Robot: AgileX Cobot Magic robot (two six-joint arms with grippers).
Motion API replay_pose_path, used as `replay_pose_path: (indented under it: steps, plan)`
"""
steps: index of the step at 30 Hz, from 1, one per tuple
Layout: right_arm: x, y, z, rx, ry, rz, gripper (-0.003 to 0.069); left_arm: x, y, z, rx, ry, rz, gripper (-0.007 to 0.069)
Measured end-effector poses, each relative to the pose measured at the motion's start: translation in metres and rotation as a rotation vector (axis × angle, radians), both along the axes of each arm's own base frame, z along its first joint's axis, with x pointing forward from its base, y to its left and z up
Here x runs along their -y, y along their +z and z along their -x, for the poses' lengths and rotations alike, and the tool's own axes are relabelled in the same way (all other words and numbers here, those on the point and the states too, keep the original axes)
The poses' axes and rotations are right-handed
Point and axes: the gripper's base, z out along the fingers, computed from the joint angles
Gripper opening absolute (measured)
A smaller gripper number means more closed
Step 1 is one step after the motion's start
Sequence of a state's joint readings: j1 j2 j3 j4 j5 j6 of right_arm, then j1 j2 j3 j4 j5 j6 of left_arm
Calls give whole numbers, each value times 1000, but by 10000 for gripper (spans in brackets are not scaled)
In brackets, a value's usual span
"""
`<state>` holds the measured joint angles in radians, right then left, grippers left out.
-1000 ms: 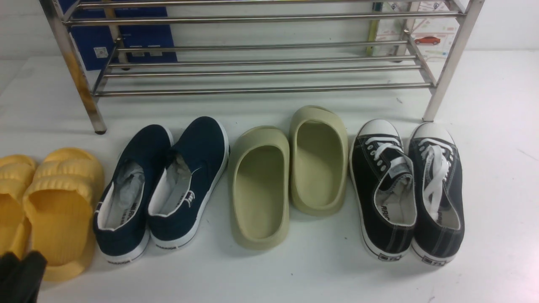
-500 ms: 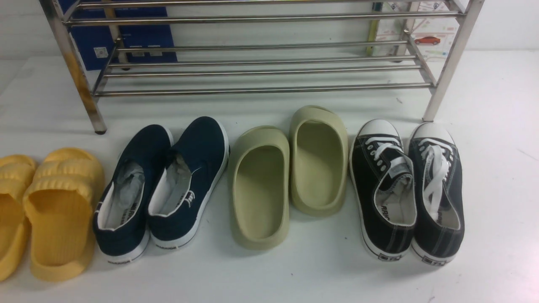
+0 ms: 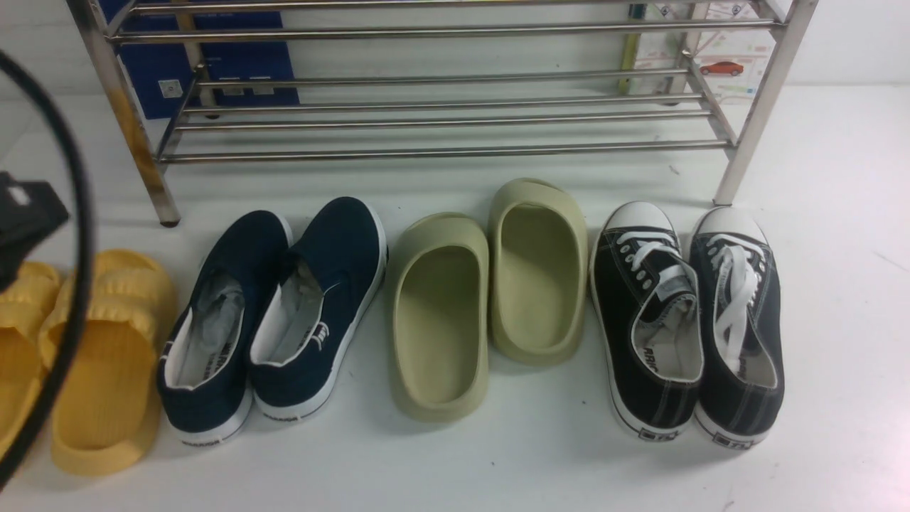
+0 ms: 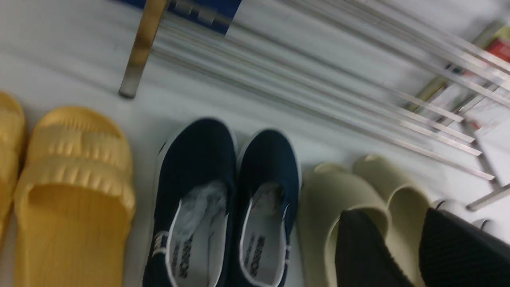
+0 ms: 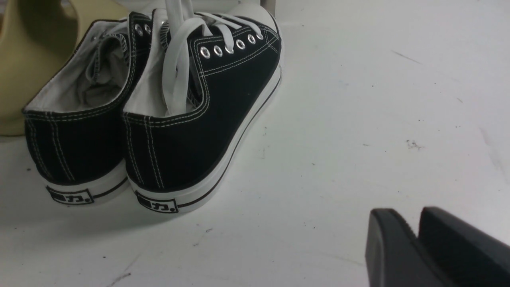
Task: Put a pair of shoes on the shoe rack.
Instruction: Use the left arm to grab the shoe closest to it
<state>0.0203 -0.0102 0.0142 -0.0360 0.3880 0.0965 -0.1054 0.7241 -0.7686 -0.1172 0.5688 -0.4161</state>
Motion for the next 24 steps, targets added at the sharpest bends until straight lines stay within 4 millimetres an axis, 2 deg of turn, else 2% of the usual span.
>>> replay_pose_path:
  steps: [4, 5, 6, 10, 14, 20, 24]
  plan:
    - [0, 0, 0, 0, 0, 0, 153, 5, -25, -31, -172, -6, 5, 239]
    - [0, 0, 0, 0, 0, 0, 153, 5, -25, -31, -174, -7, 6, 239]
    - [0, 0, 0, 0, 0, 0, 155, 8, -34, -43, -260, -27, -2, 239]
    - [0, 0, 0, 0, 0, 0, 160, 13, -40, -60, -366, -90, -45, 239]
    - [0, 0, 0, 0, 0, 0, 165, 14, -45, -79, -421, -113, -99, 239]
    - [0, 0, 0, 0, 0, 0, 171, 11, -70, -100, -523, -116, -187, 251]
    - [0, 0, 0, 0, 0, 0, 176, 12, -92, -119, -577, -115, -205, 311]
